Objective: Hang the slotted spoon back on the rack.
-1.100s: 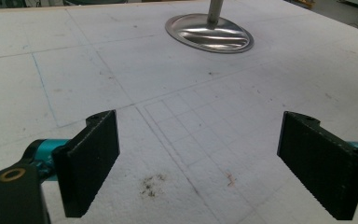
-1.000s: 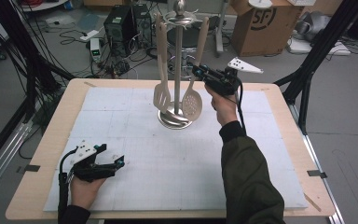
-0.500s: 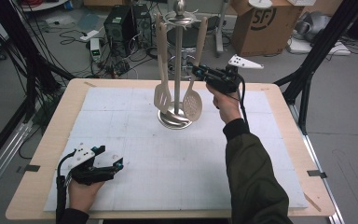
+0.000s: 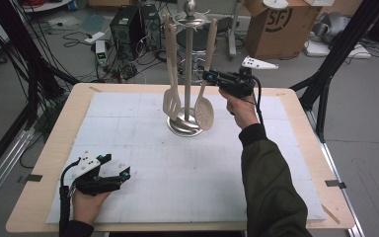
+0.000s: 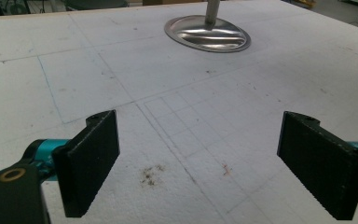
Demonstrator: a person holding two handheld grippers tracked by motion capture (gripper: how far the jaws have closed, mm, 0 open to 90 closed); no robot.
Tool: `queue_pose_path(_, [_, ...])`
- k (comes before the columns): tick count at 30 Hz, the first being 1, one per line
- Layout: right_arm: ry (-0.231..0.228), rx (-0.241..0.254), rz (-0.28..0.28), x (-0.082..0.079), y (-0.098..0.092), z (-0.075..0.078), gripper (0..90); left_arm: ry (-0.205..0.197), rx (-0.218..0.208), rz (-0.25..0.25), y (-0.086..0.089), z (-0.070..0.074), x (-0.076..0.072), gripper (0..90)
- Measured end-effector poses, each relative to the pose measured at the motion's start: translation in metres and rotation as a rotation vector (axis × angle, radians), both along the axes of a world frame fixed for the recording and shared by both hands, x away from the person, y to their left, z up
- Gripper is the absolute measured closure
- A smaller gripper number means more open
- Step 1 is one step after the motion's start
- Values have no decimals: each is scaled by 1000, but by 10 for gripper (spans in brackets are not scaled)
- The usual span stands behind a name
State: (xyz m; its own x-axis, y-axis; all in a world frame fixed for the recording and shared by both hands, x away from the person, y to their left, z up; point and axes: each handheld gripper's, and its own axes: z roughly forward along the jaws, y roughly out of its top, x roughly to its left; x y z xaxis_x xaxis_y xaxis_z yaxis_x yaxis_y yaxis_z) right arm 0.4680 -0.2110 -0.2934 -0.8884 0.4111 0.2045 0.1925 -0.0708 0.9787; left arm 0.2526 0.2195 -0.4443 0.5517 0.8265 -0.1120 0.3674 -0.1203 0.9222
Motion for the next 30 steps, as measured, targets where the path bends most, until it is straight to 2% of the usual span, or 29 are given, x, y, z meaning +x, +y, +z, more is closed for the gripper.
queue_pose_path(10, [6, -4, -39, 0, 4, -2, 761, -9, -1, -4, 0, 2, -1, 134])
queue_pose_path(13, [5, -9, -69, 1, 6, -4, 684, -10, -2, -6, 0, 2, -1, 135])
queue_pose_path(16, [8, -6, -113, 1, 6, -4, 566, -10, -4, -4, 0, 2, -1, 134])
queue_pose_path(19, [4, 10, -150, 1, 4, -4, 513, -12, -4, -3, 0, 2, -1, 134])
queue_pose_path(22, [-3, 53, -183, -2, -1, -2, 486, -10, -7, -4, 0, 2, -1, 134])
queue_pose_path(24, [-9, 76, -183, -4, -3, 0, 476, -12, -2, -8, -1, 2, -1, 134])
queue_pose_path(30, [-45, 104, -196, -15, -4, 10, 462, -16, -7, -10, -1, 3, -1, 135])
